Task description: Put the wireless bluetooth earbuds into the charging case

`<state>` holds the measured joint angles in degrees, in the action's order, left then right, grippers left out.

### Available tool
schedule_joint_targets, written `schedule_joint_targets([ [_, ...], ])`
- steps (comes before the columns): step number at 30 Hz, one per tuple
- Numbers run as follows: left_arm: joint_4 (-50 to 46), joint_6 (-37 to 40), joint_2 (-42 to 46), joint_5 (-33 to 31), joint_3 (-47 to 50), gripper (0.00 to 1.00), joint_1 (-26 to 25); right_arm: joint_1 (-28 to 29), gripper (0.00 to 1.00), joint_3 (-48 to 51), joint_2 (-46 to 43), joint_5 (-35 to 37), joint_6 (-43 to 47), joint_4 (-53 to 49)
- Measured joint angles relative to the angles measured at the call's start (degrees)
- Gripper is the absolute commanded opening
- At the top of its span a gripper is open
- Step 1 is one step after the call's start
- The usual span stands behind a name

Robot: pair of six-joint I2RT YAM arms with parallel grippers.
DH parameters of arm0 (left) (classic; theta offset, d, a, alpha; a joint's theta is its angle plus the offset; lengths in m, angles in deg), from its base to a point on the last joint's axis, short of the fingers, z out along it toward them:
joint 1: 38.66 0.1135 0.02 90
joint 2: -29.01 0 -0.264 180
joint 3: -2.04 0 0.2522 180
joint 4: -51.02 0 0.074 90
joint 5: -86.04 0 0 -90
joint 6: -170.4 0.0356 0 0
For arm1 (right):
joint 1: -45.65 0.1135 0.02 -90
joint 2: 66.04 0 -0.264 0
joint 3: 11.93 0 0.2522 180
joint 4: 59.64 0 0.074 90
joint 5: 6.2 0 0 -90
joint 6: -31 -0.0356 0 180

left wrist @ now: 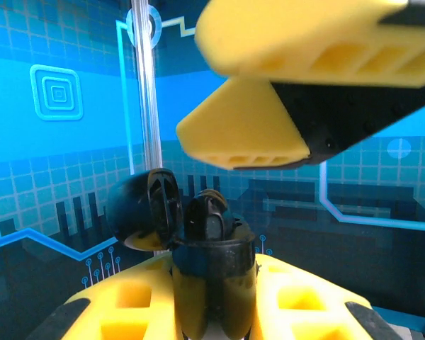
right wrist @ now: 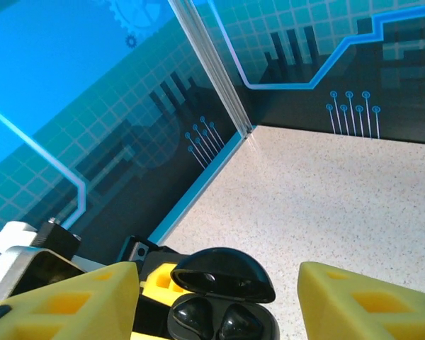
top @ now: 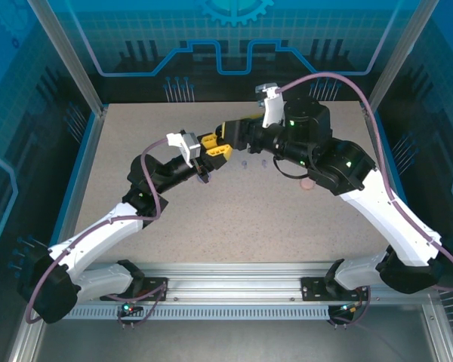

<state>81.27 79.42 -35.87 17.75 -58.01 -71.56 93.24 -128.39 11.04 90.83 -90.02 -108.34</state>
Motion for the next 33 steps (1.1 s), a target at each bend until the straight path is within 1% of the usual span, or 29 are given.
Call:
schedule_joint_targets([
  [3,0.02,-0.02,-0.09,0.0,0.0,0.0,0.0,-2.36,0.63,-0.26,-0.7,-0.26,-0.17,-0.04],
  [6,0.0,-0.04,-0.48,0.02,0.0,0.0,0.0,-6.62,0.57,-1.81,-0.31,-1.64,-0.92,-0.7],
  [8,-0.09,-0.17,-0.87,0.02,0.0,0.0,0.0,-9.4,0.49,-4.15,1.01,-2.86,-1.09,-1.84],
  [11,-0.22,-0.24,-1.53,0.02,0.0,0.0,0.0,-12.48,0.37,-9.62,5.25,-4.96,-1.03,-3.96],
  [15,-0.61,-0.66,-2.97,0.09,-0.02,0.0,0.0,-14.4,0.22,-15.85,12.41,-7.89,0.0,-7.69],
  [18,-1.27,-0.94,-4.22,0.31,-0.09,0.0,0.0,-14.97,0.15,-18.84,17.97,-10.19,0.72,-10.4],
  [21,-1.79,-1.73,-5.35,0.55,-0.11,0.0,0.0,-15.04,0.12,-20.33,22.45,-12.26,1.36,-12.98],
  [24,-2.25,-2.1,-6.08,0.68,-0.28,0.0,0.0,-15.02,0.11,-20.55,25.03,-13.92,1.57,-15.06],
  [33,-3.15,-2.08,-7.34,0.68,-1.31,0.0,0.0,-13.68,0.09,-19.87,25.0,-15.69,2.58,-17.07],
])
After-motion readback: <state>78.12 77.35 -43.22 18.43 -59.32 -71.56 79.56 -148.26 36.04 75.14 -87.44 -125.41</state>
